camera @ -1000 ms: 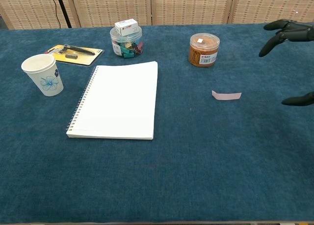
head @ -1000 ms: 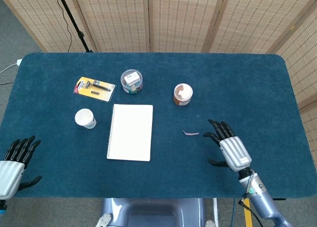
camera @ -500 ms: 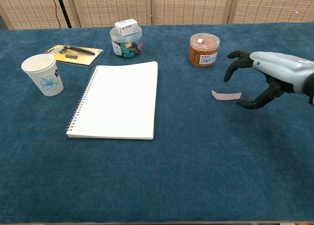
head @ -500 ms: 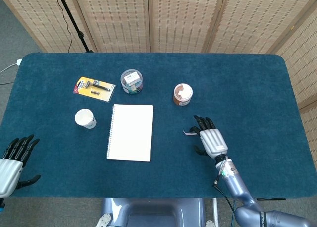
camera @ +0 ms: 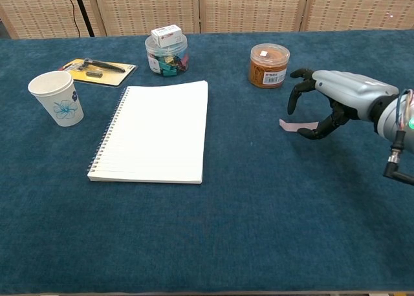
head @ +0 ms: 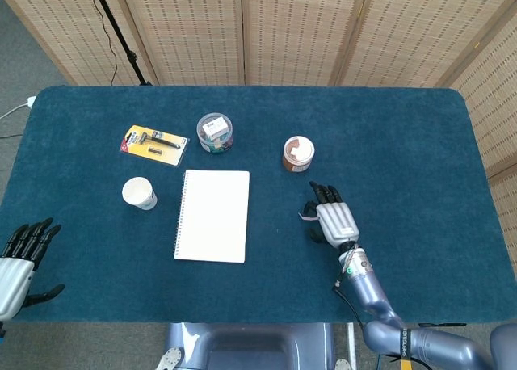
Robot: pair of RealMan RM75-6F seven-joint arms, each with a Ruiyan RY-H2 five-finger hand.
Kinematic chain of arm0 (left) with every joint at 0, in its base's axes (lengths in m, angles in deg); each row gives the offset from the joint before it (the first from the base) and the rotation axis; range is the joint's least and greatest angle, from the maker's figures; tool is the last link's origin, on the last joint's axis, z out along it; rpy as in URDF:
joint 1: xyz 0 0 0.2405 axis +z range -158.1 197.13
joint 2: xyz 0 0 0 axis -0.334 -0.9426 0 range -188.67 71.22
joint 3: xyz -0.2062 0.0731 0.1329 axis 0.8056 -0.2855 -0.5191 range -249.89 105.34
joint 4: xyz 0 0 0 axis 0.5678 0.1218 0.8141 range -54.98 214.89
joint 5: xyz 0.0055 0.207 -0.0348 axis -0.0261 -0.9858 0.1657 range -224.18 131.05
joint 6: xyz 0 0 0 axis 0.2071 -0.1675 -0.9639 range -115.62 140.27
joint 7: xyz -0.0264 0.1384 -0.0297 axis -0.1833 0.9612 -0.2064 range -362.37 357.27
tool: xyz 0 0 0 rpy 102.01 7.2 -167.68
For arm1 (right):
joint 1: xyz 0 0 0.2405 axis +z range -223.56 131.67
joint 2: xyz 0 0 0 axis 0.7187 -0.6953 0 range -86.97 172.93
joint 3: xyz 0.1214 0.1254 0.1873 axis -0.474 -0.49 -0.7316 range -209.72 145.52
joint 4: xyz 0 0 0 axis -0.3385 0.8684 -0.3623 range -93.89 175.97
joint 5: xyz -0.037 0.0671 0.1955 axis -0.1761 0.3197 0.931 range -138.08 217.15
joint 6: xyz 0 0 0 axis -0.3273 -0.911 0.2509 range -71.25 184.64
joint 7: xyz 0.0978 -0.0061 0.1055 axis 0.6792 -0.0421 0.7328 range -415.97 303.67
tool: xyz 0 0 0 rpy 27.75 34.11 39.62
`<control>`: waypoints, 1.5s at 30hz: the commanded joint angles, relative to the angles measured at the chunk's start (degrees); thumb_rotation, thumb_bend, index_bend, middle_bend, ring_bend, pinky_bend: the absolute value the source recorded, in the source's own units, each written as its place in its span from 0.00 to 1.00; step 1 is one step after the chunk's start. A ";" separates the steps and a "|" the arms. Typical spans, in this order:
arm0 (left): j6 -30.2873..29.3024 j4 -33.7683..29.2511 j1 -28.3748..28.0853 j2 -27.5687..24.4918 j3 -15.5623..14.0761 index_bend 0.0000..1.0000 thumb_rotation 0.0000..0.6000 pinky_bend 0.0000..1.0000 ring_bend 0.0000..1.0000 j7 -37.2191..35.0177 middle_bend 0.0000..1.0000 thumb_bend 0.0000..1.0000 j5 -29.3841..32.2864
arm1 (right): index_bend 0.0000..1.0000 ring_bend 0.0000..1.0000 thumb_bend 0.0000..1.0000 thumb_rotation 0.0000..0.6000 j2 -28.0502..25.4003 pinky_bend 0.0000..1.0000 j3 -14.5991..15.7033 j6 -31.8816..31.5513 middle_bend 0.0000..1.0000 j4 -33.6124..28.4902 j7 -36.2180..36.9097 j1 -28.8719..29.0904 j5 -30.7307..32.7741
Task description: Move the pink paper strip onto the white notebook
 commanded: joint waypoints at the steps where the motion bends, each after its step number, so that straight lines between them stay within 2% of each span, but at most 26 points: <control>1: 0.02 -0.03 0.01 -0.02 0.01 0.00 1.00 0.00 0.00 -0.02 0.00 0.00 0.01 | 0.39 0.00 0.40 1.00 -0.39 0.00 0.00 -0.38 0.00 -0.25 -0.07 0.22 0.04; 8: 0.17 -0.13 0.01 -0.03 -0.17 0.00 1.00 0.00 0.00 0.11 0.00 0.00 -0.20 | 0.41 0.00 0.40 1.00 -0.60 0.00 0.10 -0.19 0.00 0.20 -0.07 0.67 1.09; 17: 0.09 -0.08 0.12 -0.18 -0.13 0.00 1.00 0.00 0.00 -0.42 0.00 0.00 -0.09 | 0.43 0.00 0.40 1.00 1.53 0.00 1.13 -0.70 0.00 4.25 -0.69 1.80 0.65; 35: 0.71 -0.28 0.01 -0.48 -0.01 0.00 1.00 0.00 0.00 -0.63 0.00 0.00 0.49 | 0.47 0.00 0.40 1.00 2.72 0.00 1.55 1.11 0.00 8.19 1.10 3.03 1.67; 45: 0.84 -0.18 0.03 -0.75 0.02 0.00 1.00 0.00 0.00 -1.46 0.00 0.00 0.73 | 0.49 0.00 0.48 1.00 2.92 0.00 1.34 1.96 0.00 10.32 1.91 3.68 2.21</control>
